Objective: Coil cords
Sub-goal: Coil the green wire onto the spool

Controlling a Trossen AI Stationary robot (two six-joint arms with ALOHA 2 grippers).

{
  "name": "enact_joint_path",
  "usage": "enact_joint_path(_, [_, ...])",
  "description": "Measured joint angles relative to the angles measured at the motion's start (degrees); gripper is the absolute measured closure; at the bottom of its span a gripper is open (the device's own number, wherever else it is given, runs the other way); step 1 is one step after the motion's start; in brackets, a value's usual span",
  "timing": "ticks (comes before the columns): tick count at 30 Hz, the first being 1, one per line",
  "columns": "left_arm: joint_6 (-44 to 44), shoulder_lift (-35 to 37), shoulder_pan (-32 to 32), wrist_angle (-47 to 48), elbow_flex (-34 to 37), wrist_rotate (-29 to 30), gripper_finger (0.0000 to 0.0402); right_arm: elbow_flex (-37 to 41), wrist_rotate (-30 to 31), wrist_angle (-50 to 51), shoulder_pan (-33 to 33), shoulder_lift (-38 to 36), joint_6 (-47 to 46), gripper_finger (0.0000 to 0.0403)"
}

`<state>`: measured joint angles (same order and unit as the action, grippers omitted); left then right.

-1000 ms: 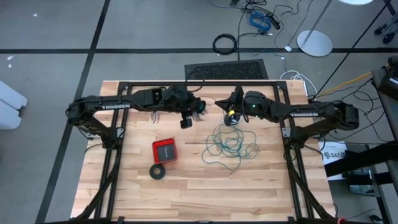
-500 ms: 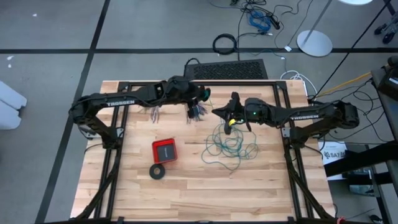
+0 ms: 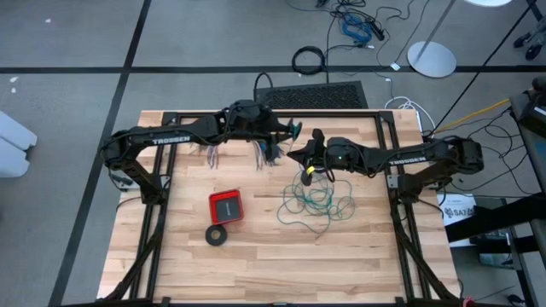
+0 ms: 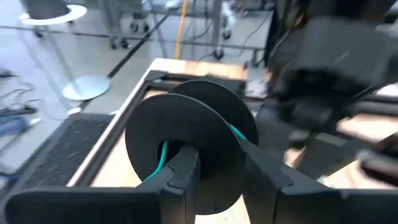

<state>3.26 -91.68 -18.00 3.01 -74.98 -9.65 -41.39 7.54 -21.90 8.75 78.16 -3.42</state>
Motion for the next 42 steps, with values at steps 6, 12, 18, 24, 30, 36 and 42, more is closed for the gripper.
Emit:
enact_joint_path(6, [-3.97,0.00,0.02,-2.23,-0.02,-5.49,0.0304,0.00,0.23,-0.60,1.67,1.10,1.25,0.0403])
enact_joint_path(12, [-7.34,0.31,-0.09,-1.47,-0.02,-12.81,0.0304,0.00,0.23,-0.62,2.56,1.10,4.01,0.0403])
enact_joint_path(18, [-8.69,2.01,-0.72,1.62,-0.02,-18.41,0.0304,0.00,0.22,0.32,3.46,1.10,5.97,0.0403])
enact_joint_path(24, [-8.74,3.18,-0.74,4.38,-0.02,-21.81,0.0304,-0.02,-0.20,0.80,4.57,1.08,6.44,0.0397])
enact_joint_path(30, [-7.21,3.21,-0.74,7.33,-0.02,-25.75,0.0304,-0.02,-3.44,1.14,4.68,1.08,7.46,0.0395])
enact_joint_path(36, [-5.75,3.21,-0.74,8.91,-0.02,-29.03,0.0304,-0.02,-6.31,2.18,4.68,1.08,7.54,0.0394])
enact_joint_path(42, [-4.67,3.21,-0.76,10.16,-0.02,-31.37,0.0304,-0.02,-6.45,3.87,4.66,1.06,7.57,0.0394])
